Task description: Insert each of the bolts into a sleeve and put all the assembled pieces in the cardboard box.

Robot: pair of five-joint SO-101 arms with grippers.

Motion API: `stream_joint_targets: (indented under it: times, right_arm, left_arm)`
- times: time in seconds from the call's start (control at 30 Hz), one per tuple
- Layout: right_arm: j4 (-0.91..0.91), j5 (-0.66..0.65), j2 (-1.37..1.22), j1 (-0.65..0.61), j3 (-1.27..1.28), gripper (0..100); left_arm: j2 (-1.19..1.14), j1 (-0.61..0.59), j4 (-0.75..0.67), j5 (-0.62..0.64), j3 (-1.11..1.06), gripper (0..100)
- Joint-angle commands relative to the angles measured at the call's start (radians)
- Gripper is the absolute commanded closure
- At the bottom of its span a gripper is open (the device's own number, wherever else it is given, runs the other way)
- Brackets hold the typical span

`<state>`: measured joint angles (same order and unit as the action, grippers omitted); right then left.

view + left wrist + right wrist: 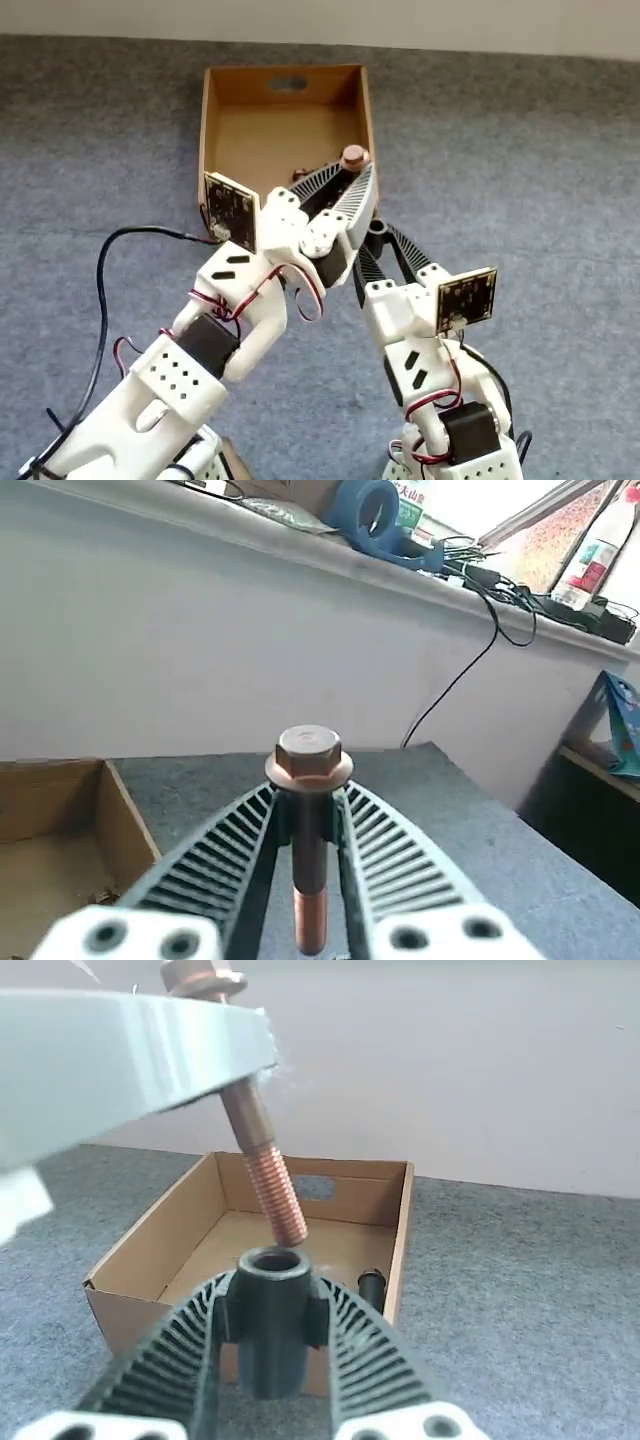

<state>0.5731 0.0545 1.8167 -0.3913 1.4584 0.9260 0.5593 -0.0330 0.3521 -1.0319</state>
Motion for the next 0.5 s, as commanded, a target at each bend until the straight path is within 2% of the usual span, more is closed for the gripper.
stream_joint_targets:
  times: [0.0,0.47]
  right_arm:
    - [0.002,0.009,0.005,0.005,-0.024,99.2]
    - [0.002,0.009,0.005,0.008,-0.022,99.2]
  left_arm:
    - [-0.001,-0.005,-0.021,0.005,0.065,99]
    - [0.001,0.030,-0.018,0.005,0.012,99]
